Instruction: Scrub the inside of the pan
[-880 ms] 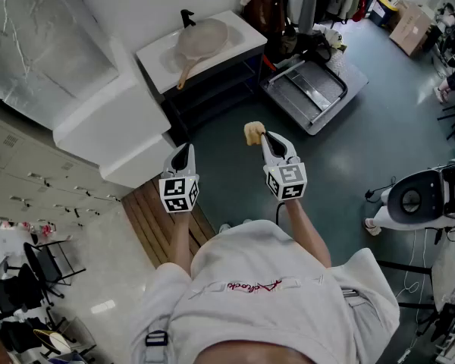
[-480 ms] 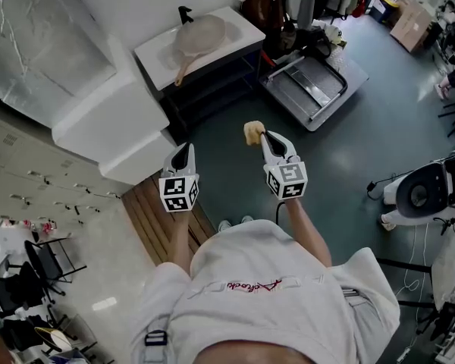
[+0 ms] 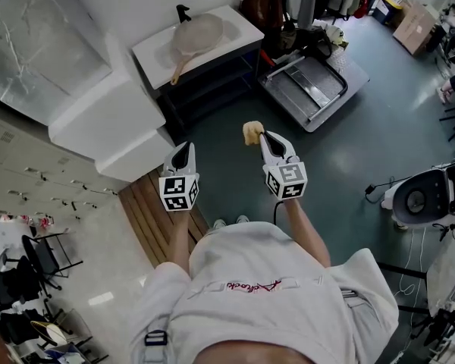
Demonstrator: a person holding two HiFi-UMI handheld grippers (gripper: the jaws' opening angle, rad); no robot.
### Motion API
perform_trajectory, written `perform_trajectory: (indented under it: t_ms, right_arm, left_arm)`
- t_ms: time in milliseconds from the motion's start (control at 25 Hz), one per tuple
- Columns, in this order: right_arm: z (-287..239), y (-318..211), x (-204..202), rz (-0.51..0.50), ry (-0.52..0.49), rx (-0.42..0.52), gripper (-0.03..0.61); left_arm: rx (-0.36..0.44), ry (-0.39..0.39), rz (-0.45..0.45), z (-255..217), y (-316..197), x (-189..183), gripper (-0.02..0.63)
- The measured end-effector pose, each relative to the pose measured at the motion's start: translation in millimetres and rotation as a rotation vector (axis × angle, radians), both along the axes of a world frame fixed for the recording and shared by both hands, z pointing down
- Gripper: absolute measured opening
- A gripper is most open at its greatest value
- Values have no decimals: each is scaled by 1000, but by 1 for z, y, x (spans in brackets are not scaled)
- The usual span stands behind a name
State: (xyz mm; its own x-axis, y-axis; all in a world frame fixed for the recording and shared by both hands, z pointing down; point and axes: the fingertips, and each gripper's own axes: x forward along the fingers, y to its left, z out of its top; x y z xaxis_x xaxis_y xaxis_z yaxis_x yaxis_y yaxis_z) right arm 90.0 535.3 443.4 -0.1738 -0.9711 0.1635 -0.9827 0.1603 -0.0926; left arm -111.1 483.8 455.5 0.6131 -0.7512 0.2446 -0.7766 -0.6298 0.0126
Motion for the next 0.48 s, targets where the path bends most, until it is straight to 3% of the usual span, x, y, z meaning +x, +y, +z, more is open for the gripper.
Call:
perform_trajectory:
  t_ms: [480]
  right_arm:
    - [19, -12, 12, -31, -5, -28, 23]
  left_arm:
    - [-19, -12, -28, 15, -4, 13, 0]
